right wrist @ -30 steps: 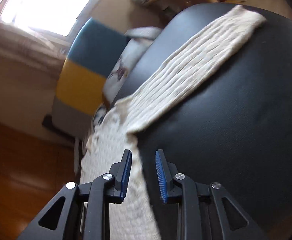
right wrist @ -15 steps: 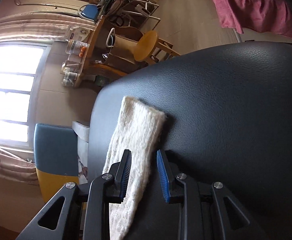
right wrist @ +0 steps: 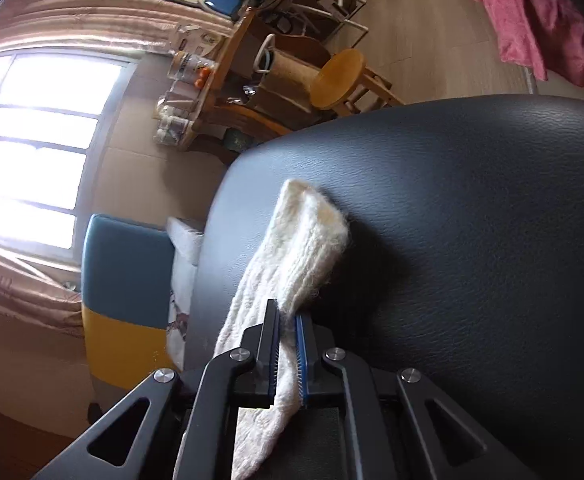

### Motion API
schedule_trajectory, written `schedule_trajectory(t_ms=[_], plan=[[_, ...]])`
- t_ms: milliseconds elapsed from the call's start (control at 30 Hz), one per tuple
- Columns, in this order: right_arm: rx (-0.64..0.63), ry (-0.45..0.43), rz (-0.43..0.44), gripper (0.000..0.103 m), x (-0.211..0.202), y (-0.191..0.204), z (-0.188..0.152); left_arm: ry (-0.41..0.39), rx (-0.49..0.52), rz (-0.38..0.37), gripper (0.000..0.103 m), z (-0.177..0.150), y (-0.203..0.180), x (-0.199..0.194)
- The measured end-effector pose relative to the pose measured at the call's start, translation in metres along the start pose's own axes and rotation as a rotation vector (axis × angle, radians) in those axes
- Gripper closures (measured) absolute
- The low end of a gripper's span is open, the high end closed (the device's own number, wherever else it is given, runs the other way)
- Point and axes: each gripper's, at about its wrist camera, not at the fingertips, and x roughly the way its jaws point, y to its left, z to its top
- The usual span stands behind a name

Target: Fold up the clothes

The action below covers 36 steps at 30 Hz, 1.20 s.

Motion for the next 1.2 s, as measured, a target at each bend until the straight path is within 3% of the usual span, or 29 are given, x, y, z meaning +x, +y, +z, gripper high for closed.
schedule_trajectory(t_ms=[167, 233, 333, 400, 533, 600, 700, 767, 900, 1100, 1167, 1200], plan=[[-0.131, 0.090, 0.087, 0.097, 0.013, 0.040, -0.021, 0.027, -0.072, -0.065, 0.085, 0.006, 0.008, -0.002], [-0.216, 0.133, 0.071, 0.097, 0.021, 0.059, -0.036, 0.046, -0.117, -0.100, 0.086, 0.011, 0.010, -0.005], [-0.308, 0.187, 0.034, 0.097, 0.033, 0.077, -0.059, 0.024, -0.135, -0.249, 0.086, 0.026, -0.007, -0.019], [-0.343, 0.213, 0.015, 0.097, 0.040, 0.082, -0.071, 0.017, -0.117, -0.345, 0.086, 0.039, -0.030, -0.027], [-0.449, 0.258, -0.007, 0.097, 0.044, 0.096, -0.098, 0.092, -0.102, -0.561, 0.083, 0.071, -0.091, -0.018], [-0.508, 0.273, -0.029, 0.097, 0.044, 0.102, -0.108, 0.131, -0.100, -0.611, 0.079, 0.083, -0.124, -0.006], [-0.584, 0.294, -0.050, 0.097, 0.045, 0.104, -0.121, 0.218, -0.150, -0.683, 0.063, 0.098, -0.165, 0.023], [-0.644, 0.303, -0.067, 0.097, 0.045, 0.107, -0.130, 0.257, -0.195, -0.698, 0.056, 0.106, -0.178, 0.038], [-0.755, 0.309, -0.101, 0.097, 0.043, 0.110, -0.146, 0.349, -0.289, -0.709, 0.056, 0.115, -0.190, 0.067], [-0.842, 0.307, -0.134, 0.097, 0.044, 0.110, -0.158, 0.409, -0.362, -0.673, 0.058, 0.117, -0.189, 0.091], [-0.847, 0.298, -0.153, 0.097, 0.045, 0.109, -0.157, 0.397, -0.335, -0.634, 0.089, 0.117, -0.189, 0.091], [-0.846, 0.293, -0.156, 0.095, 0.046, 0.109, -0.157, 0.385, -0.314, -0.611, 0.093, 0.117, -0.189, 0.090]])
